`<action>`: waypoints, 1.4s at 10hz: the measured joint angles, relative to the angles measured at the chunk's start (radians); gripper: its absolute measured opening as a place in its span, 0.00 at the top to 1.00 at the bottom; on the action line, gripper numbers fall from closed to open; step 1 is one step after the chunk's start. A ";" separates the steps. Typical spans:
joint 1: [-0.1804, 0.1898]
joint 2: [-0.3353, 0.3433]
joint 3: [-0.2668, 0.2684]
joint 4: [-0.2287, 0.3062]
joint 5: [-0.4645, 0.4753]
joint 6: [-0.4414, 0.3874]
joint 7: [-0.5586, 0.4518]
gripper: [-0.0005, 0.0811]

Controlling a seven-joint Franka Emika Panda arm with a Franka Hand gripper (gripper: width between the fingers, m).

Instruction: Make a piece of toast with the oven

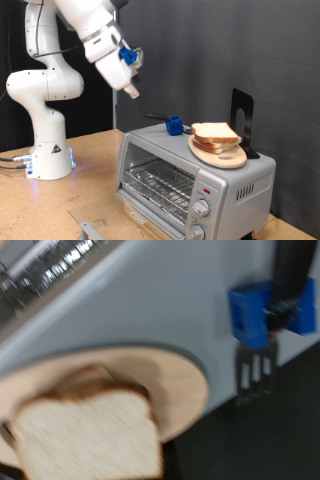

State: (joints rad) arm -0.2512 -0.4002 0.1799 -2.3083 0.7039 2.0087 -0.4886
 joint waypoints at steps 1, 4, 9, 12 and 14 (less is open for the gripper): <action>0.013 -0.007 0.018 0.017 -0.004 -0.010 0.000 0.16; 0.028 -0.033 0.080 0.051 -0.035 -0.016 0.029 0.16; 0.033 -0.061 0.108 0.018 -0.020 0.062 0.028 0.16; 0.038 -0.142 0.145 -0.043 -0.020 0.050 0.084 0.16; 0.040 -0.193 0.177 -0.075 -0.011 0.039 0.174 0.16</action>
State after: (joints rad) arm -0.2109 -0.5936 0.3566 -2.3837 0.6934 2.0478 -0.3147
